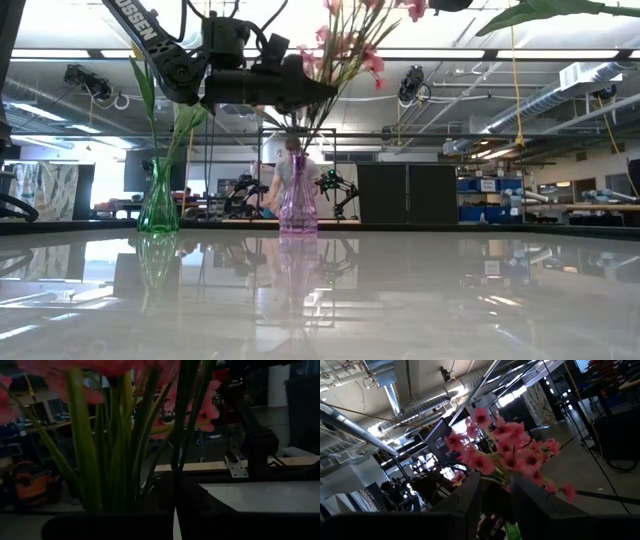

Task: Sort flowers into vase by color
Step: Put the pink flowers into the purple vase

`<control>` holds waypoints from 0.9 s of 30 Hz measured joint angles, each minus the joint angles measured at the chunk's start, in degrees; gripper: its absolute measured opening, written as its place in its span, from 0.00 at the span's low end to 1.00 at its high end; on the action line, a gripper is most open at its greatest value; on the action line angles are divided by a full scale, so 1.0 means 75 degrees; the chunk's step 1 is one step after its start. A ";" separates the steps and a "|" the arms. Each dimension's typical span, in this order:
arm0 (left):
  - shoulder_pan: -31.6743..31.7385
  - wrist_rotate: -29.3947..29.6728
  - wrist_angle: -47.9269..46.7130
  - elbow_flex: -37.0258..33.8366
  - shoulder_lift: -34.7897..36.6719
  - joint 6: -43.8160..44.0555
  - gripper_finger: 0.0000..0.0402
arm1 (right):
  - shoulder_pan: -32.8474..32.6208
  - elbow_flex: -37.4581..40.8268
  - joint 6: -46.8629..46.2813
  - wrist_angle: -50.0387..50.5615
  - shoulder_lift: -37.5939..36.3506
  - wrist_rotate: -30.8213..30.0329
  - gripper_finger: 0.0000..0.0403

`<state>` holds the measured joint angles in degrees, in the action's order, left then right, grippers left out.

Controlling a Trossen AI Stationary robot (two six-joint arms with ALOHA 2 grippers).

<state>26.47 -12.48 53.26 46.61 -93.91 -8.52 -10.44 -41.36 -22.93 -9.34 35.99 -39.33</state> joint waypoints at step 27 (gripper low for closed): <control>-0.0014 0.0554 -0.1525 -0.0012 0.0884 -0.0387 0.02 | 0.0000 0.0002 -0.0001 0.0000 0.0000 0.0000 0.28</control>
<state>26.37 -8.33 41.82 46.52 -87.28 -11.42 -10.44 -41.34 -22.94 -9.34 35.99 -39.33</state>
